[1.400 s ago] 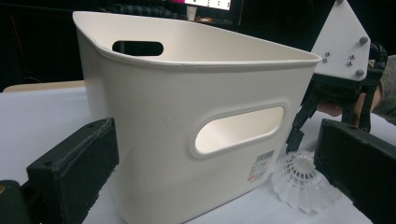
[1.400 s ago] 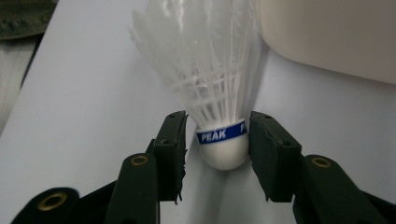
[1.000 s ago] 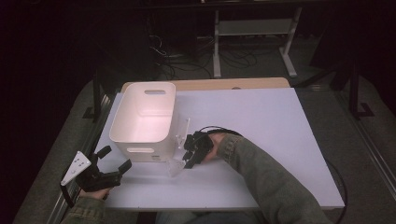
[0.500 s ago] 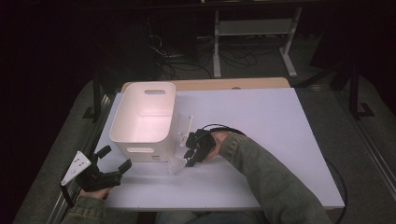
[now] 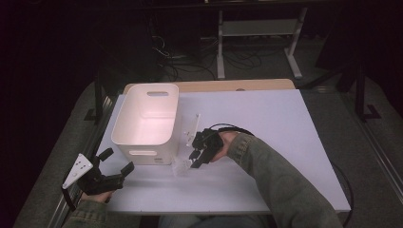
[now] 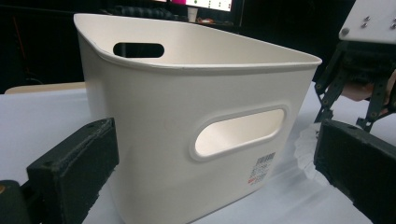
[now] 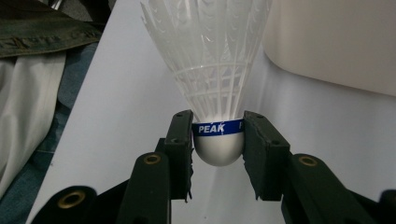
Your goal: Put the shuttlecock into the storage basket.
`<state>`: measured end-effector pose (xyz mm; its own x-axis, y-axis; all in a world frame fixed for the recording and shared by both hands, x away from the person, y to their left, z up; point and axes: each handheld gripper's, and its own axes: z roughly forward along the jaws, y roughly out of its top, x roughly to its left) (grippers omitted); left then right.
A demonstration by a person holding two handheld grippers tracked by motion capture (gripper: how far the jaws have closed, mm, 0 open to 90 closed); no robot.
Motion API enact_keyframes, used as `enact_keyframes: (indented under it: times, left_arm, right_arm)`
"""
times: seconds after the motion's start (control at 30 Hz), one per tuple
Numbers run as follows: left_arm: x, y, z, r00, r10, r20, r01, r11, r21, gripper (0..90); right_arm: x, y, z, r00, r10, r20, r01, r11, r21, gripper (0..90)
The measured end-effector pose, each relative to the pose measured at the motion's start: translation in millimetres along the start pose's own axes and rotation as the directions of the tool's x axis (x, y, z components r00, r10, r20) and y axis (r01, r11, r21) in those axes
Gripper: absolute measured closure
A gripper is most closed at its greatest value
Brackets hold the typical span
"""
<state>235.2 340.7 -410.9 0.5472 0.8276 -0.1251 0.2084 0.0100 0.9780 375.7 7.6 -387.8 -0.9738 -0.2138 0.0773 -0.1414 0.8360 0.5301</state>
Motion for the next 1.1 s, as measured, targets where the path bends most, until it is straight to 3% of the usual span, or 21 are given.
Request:
enact_keyframes:
  times: [0.4, 0.7, 0.73, 0.87, 1.0, 1.07, 1.1]
  left_arm:
    - [-0.8, 0.1, 0.2, 1.0000, -0.003, 0.000, 0.003, 1.0000, -0.001, 0.0]
    - [0.9, 0.3, 0.3, 1.0000, 0.002, -0.004, -0.002, 1.0000, 0.001, 0.0]
    - [0.7, 0.4, 0.4, 1.0000, 0.000, -0.003, 0.000, 1.0000, -0.003, 0.0]
    - [0.6, 0.2, 0.6, 1.0000, 0.005, -0.002, -0.005, 1.0000, 0.004, 0.0]
    - [0.5, 0.1, 0.4, 1.0000, 0.005, -0.004, -0.005, 1.0000, 0.004, 0.0]
    - [0.6, 0.1, 0.5, 1.0000, 0.006, -0.003, -0.006, 1.0000, 0.005, 0.0]
    - [0.5, 0.1, 0.5, 1.0000, 0.007, -0.002, -0.007, 1.0000, 0.005, 0.0]
  right_arm:
    - [10.6, 2.0, -21.6, 0.9998, -0.022, -0.001, 0.022, 0.999, -0.035, 63.1]
    - [15.8, 6.1, -39.2, 0.9998, 0.019, 0.005, -0.019, 0.996, -0.084, 63.1]
    - [15.0, 6.5, -40.6, 0.9999, -0.004, 0.012, 0.005, 0.995, -0.102, 63.1]
    - [17.0, 6.5, -48.9, 0.9997, -0.008, 0.021, 0.010, 0.994, -0.109, 63.1]
    - [20.5, 6.1, -57.3, 0.9997, 0.010, 0.022, -0.007, 0.993, -0.116, 63.1]
    - [21.0, 6.3, -61.3, 0.9995, -0.006, 0.030, 0.010, 0.991, -0.131, 63.1]
    - [22.9, 6.4, -63.9, 0.9995, 0.012, 0.028, -0.009, 0.992, -0.128, 63.1]
